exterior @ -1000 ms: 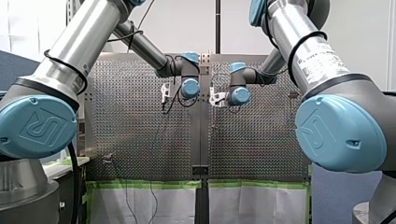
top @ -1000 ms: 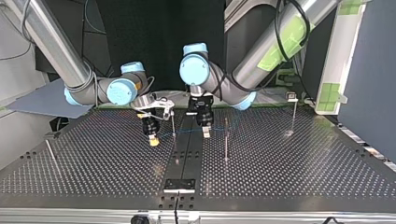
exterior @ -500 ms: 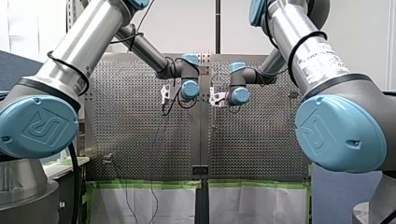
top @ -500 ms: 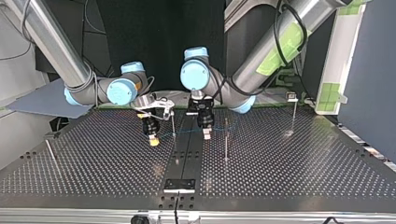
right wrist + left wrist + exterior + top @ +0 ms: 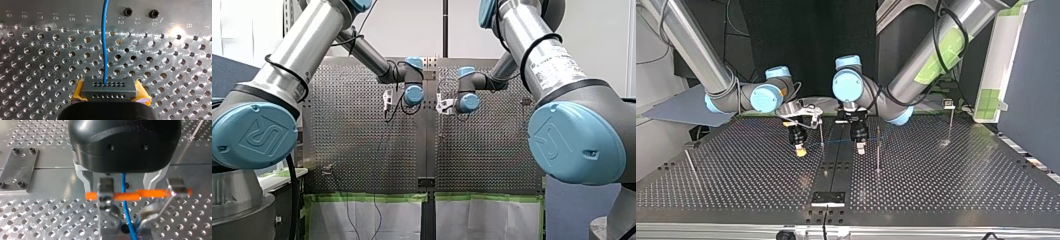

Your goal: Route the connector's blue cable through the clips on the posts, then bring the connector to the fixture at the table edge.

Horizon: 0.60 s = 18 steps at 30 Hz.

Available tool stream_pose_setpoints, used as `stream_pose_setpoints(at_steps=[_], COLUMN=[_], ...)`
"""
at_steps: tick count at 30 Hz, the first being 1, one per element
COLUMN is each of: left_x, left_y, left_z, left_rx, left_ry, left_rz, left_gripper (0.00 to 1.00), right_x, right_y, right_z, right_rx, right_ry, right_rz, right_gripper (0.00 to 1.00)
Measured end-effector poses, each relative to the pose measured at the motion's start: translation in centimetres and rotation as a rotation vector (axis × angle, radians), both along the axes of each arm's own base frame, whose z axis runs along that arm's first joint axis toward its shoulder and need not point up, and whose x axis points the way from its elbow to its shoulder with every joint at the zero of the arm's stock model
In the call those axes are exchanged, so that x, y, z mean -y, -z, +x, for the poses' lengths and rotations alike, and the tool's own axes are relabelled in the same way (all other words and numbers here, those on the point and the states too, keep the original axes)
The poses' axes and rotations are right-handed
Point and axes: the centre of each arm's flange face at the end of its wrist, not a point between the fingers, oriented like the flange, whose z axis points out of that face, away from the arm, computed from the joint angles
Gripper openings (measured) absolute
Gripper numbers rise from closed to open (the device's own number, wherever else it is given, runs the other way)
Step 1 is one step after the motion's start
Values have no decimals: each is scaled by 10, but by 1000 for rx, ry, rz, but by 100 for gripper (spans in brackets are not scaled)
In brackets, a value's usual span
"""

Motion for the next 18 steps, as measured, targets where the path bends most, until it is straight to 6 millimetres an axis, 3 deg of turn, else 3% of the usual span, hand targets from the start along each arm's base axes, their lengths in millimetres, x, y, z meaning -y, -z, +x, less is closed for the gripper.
stream_pose_setpoints(at_steps=[12,13,14,15,16,17,18], left_x=[-4,-4,-3,-2,-1,0,1], left_y=[-1,-1,-1,-2,-2,-2,-2], left_z=[5,5,5,5,4,3,3], left_rx=[2,3,5,7,9,13,15], left_ry=[3,5,7,8,10,12,13], left_rz=[2,2,2,1,2,3,5], left_gripper=[100,86,86,71,71,52,17], right_x=[0,0,0,0,-1,-1,-1], right_y=[0,0,0,0,0,0,0], right_z=[0,0,0,0,1,1,1], right_rx=[0,0,-1,-1,-2,-2,-3], right_ry=[0,-1,-1,-1,-1,-1,-1], right_rz=[-1,-1,-1,0,1,1,2], right_gripper=[0,0,0,0,0,0,0])
